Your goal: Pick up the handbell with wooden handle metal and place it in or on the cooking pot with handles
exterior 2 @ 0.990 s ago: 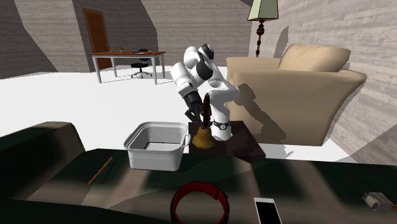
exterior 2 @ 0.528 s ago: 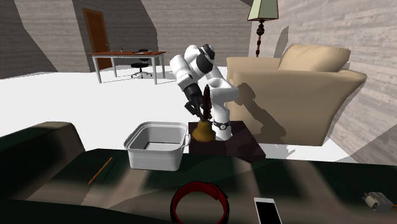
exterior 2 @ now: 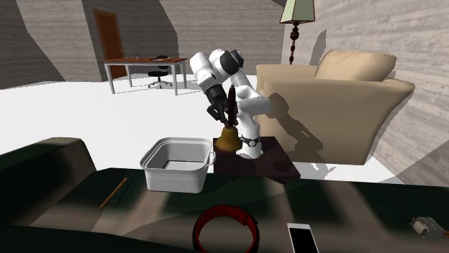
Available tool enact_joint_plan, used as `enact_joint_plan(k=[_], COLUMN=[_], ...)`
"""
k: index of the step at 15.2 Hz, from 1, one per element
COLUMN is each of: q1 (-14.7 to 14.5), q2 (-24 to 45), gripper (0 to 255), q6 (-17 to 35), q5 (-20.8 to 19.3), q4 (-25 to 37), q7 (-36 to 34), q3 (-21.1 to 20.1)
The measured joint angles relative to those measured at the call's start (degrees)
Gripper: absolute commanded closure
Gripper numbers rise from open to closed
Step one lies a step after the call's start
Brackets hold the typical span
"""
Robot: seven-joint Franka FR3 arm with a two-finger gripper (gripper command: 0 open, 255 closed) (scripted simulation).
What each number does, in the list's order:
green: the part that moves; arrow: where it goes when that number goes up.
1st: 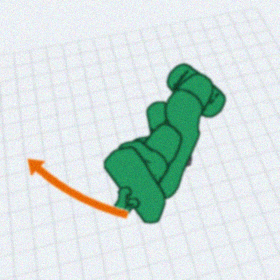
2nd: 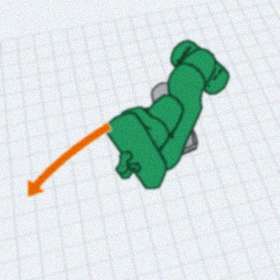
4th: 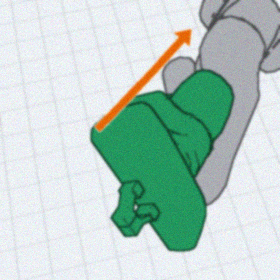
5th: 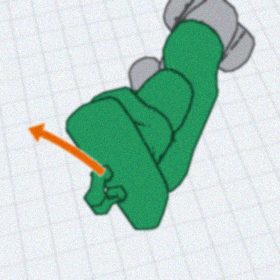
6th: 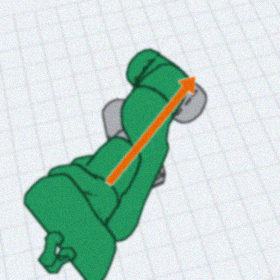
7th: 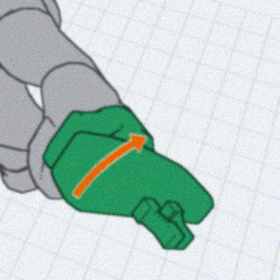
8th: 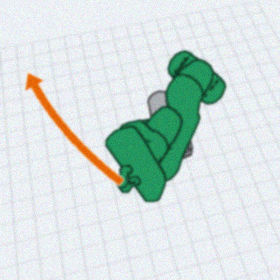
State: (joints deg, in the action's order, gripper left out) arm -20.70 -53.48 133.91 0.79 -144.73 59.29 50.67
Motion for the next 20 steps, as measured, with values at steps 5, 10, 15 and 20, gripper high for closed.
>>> enact_joint_plan(k=[5,10,15,20], q1=[0.4,-0.5,-3.1,-7.0], q2=[-0.3,-0.1,0.2,0.4], gripper=[255,255,255,255], q6=[-5.3,-10.8,-16.4,-20.4], q5=[-1.5,-3.1,-4.4,-5.7], q4=[4.9,11.3,19.0,26.3], q7=[4.6,9.8,14.4,18.2], q3=[5.6,12.3,18.9,25.4])
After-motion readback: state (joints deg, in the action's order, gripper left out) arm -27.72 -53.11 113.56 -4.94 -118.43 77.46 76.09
